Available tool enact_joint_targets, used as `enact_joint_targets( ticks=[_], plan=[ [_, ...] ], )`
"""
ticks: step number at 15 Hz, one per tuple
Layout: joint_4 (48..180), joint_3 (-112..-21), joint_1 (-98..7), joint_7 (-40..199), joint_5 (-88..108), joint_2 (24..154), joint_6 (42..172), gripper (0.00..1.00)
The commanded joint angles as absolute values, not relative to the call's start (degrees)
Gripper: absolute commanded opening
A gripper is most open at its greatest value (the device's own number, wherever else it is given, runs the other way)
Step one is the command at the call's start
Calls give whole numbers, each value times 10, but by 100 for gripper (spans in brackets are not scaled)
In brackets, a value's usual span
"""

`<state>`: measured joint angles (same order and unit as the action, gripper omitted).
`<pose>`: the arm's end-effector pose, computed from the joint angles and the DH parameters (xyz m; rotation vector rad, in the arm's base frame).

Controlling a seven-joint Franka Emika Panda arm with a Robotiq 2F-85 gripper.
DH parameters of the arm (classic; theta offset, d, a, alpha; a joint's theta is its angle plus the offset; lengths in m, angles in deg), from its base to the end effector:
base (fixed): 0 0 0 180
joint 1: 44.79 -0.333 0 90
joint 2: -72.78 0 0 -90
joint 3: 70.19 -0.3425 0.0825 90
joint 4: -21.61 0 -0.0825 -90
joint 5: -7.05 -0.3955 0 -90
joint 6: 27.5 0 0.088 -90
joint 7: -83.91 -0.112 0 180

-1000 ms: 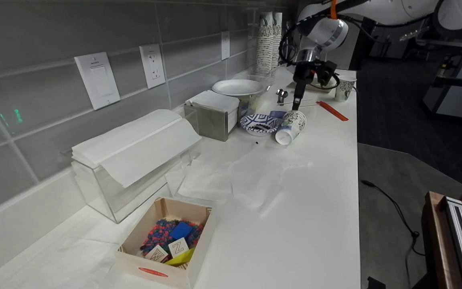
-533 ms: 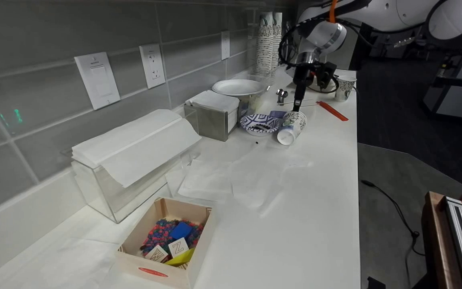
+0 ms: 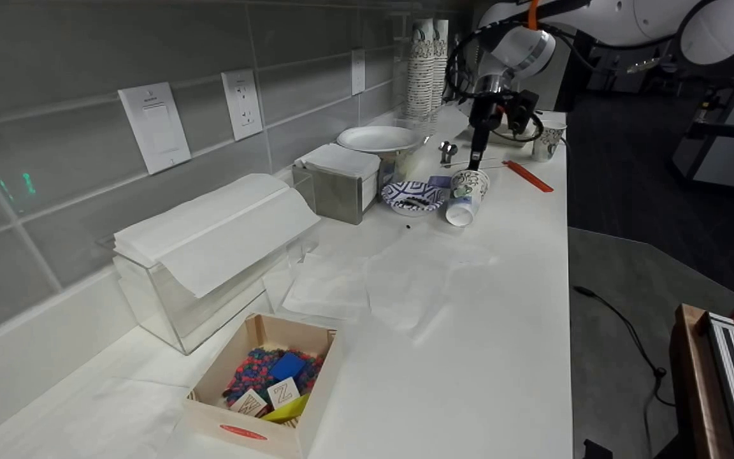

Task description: Put a cup upright

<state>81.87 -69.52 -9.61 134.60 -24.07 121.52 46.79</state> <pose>0.6309 -0.3684 0.3213 -2.3236 -0.2843 0.0736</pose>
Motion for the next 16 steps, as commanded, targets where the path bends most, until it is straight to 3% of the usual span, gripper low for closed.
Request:
enact_joint_targets(
  ticks=[1, 10, 16],
  plan=[
    [833, -676, -106, 1333, -221, 1192, 508, 1],
    [892, -615, -173, 1335, -119, 1173, 768, 1],
    [1042, -569, -235, 1341, -45, 1089, 1002, 1]
  ],
)
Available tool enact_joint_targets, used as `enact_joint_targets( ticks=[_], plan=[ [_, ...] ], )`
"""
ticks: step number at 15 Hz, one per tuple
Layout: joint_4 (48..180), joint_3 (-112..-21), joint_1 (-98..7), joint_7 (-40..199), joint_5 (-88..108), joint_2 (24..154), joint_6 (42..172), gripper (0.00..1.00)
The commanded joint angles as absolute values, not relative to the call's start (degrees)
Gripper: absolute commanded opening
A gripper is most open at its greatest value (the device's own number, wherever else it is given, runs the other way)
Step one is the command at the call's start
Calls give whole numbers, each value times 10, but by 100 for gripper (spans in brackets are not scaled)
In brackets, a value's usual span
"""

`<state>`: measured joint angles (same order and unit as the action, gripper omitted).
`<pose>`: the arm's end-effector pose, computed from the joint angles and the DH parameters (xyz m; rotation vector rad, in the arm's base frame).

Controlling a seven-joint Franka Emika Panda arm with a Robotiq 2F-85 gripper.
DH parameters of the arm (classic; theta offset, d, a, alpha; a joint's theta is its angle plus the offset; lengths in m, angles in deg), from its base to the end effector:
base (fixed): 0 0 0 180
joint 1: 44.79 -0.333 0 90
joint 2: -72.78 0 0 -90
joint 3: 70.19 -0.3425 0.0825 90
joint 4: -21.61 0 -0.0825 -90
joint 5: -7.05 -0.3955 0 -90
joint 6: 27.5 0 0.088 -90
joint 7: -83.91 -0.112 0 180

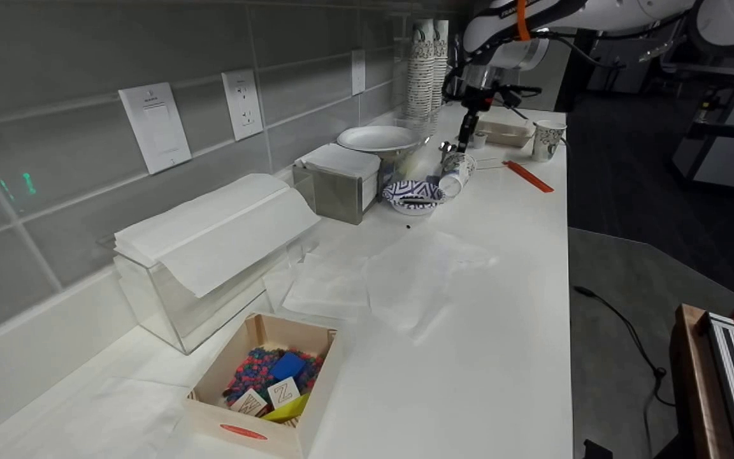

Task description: Put a cup upright

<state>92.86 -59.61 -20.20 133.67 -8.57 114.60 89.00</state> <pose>0.6691 -0.4038 0.3542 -3.0746 -0.2963 -0.2146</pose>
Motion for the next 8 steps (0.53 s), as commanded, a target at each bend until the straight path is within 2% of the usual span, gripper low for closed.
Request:
enact_joint_targets(
  ticks=[1, 5, 8],
  plan=[
    [1069, -559, -246, 1338, -30, 1078, 1042, 1],
    [1181, -520, -282, 1324, 10, 1021, 1165, 1],
    [1262, -542, -261, 1284, 78, 962, 1258, 1]
  ],
)
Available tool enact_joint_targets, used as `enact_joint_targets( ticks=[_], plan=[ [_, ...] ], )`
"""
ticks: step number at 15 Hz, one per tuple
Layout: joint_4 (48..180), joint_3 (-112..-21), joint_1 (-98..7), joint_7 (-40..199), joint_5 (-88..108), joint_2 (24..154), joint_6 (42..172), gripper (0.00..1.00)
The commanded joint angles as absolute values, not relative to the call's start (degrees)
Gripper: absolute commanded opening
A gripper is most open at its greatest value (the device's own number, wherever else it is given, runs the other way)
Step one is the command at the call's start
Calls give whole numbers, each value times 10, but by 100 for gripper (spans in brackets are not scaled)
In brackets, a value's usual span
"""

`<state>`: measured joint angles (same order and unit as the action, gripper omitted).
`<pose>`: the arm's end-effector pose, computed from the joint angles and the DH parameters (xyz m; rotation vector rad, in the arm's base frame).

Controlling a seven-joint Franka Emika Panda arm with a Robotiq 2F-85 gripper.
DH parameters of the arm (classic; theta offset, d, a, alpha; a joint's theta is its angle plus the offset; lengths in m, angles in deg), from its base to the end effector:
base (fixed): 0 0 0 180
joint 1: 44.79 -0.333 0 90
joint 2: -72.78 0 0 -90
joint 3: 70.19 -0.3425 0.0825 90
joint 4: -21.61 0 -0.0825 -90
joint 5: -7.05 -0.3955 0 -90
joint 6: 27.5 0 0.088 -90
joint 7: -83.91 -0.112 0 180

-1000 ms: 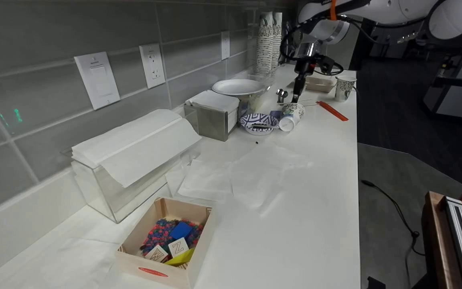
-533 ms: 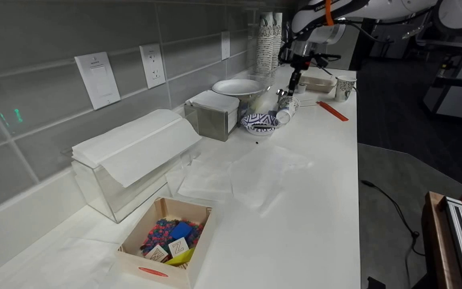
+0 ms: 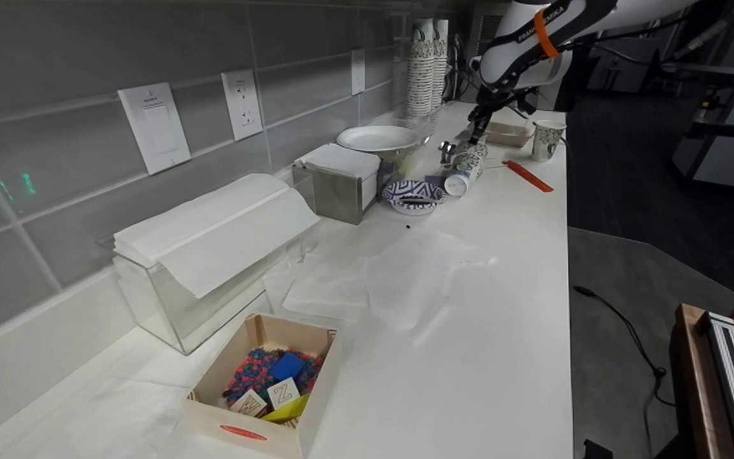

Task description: Put a cup upright

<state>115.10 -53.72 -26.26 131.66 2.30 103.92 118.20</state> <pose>0.6264 -0.3976 0.3671 2.7857 0.3241 0.3433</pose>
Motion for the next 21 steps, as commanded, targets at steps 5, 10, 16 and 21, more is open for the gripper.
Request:
enact_joint_targets(
  ticks=[5, 10, 16, 21],
  plan=[
    [1404, -529, -264, 1230, 153, 850, 1391, 1],
    [1432, -537, -254, 1242, 180, 816, 1330, 4],
    [1504, -531, -267, 1223, 245, 751, 1349, 1],
    [1546, -488, -286, 1080, 486, 727, 1443, 1]
  ],
)
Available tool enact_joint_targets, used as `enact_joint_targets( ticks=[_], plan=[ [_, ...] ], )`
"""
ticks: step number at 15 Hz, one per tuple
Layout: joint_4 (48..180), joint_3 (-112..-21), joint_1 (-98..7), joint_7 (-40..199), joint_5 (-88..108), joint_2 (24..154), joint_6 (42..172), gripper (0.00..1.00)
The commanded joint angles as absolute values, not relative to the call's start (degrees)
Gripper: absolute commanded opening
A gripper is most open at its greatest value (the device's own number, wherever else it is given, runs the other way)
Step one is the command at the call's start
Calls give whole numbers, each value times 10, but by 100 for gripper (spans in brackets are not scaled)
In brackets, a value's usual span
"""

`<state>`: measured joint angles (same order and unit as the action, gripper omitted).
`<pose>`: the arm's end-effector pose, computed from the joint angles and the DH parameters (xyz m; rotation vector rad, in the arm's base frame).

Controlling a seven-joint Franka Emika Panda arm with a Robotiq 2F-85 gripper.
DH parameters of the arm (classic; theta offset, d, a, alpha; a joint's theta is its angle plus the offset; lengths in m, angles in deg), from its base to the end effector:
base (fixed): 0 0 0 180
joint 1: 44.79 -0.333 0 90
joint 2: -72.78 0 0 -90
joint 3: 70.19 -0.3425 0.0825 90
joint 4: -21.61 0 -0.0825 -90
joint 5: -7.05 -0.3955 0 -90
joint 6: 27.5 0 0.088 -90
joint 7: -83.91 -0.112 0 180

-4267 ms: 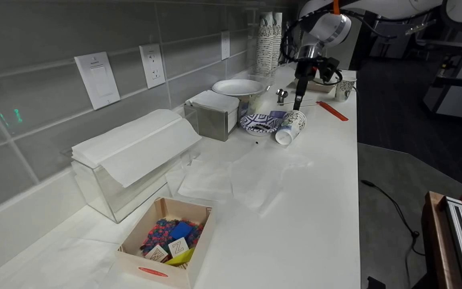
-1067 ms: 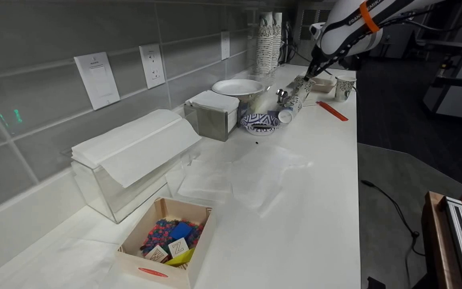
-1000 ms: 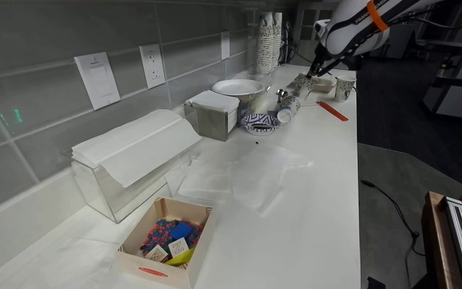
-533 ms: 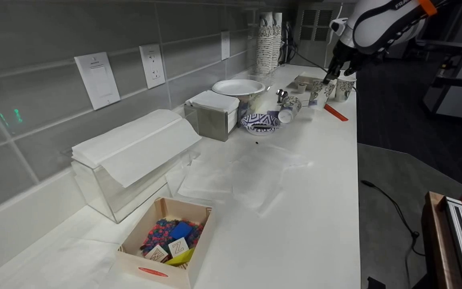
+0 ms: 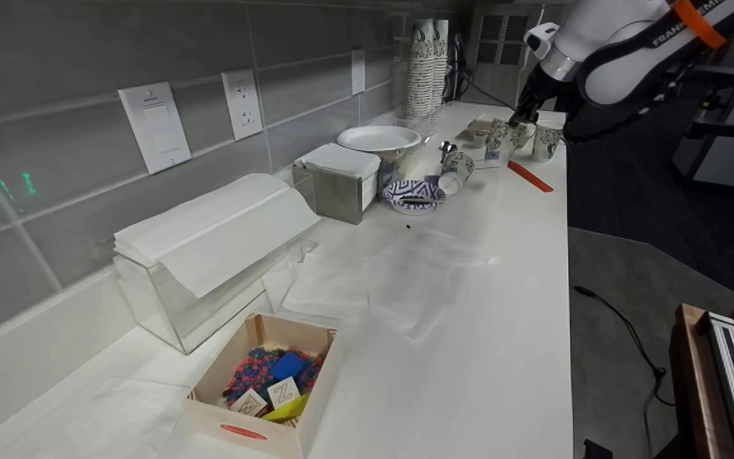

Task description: Put a cup upright

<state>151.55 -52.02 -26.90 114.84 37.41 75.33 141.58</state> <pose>0.4860 -0.3114 0.4219 2.4800 0.5083 0.4776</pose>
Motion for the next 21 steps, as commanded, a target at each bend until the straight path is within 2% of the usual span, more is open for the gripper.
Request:
enact_joint_targets(
  ticks=[1, 10, 21],
  plan=[
    [1551, -485, -286, 1053, 532, 721, 1445, 1],
    [1607, -560, -300, 807, 958, 670, 1478, 1],
    [1608, -607, -340, 561, 1234, 706, 1481, 1]
  ],
)
